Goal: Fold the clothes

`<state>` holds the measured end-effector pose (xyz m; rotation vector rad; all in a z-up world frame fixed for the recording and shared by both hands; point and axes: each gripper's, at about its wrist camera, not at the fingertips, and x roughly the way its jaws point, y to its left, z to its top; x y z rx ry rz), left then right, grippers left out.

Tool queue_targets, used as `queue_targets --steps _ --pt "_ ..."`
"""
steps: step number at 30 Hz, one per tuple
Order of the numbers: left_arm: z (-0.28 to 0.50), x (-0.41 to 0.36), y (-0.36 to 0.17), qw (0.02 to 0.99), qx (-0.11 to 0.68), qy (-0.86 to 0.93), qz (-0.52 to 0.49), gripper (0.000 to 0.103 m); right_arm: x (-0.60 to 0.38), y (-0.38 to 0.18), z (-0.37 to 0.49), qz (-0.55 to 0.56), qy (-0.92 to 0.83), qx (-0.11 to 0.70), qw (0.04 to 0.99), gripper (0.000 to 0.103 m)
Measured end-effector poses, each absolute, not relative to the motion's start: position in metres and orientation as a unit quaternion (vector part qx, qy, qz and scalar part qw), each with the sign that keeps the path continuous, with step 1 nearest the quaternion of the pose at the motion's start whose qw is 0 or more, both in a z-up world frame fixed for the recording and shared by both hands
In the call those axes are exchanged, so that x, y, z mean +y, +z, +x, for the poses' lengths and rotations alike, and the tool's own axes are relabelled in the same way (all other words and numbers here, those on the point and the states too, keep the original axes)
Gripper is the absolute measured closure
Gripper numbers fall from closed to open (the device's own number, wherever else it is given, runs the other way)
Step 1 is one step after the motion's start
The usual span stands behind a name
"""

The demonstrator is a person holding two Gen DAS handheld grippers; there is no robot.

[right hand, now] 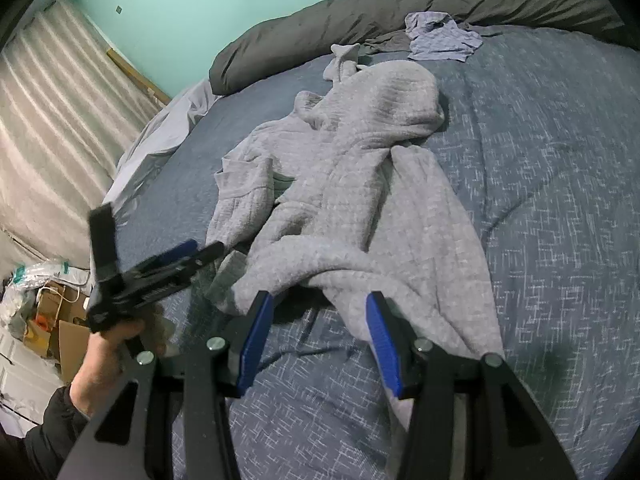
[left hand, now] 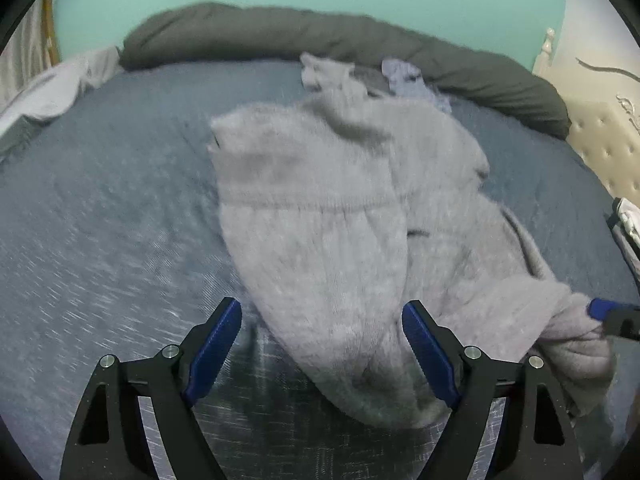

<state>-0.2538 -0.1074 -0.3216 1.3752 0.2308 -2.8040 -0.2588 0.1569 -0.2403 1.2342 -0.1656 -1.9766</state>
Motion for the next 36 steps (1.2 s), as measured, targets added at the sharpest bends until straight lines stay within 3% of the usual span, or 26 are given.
queue_targets --steps 3,5,10,17,36 --pt "-0.257 -0.105 -0.32 0.004 0.066 -0.898 0.435 0.021 0.157 -0.242 -0.259 0.488 -0.778 -0.068 0.39 0.054" --pt "-0.259 -0.104 -0.319 0.003 0.061 -0.9 0.432 0.038 0.157 -0.241 -0.258 0.487 -0.778 -0.067 0.391 0.054" --pt "-0.265 -0.101 -0.318 -0.001 0.051 -0.902 0.43 0.04 0.158 -0.24 -0.258 0.487 -0.779 -0.066 0.389 0.054" --pt "-0.268 -0.102 -0.324 -0.011 0.046 -0.898 0.438 0.08 0.166 -0.237 -0.255 0.487 -0.783 -0.068 0.38 0.054" --pt "-0.169 -0.192 -0.252 0.013 0.135 -0.913 0.385 0.089 0.252 -0.21 -0.244 0.499 -0.809 -0.085 0.299 0.054"
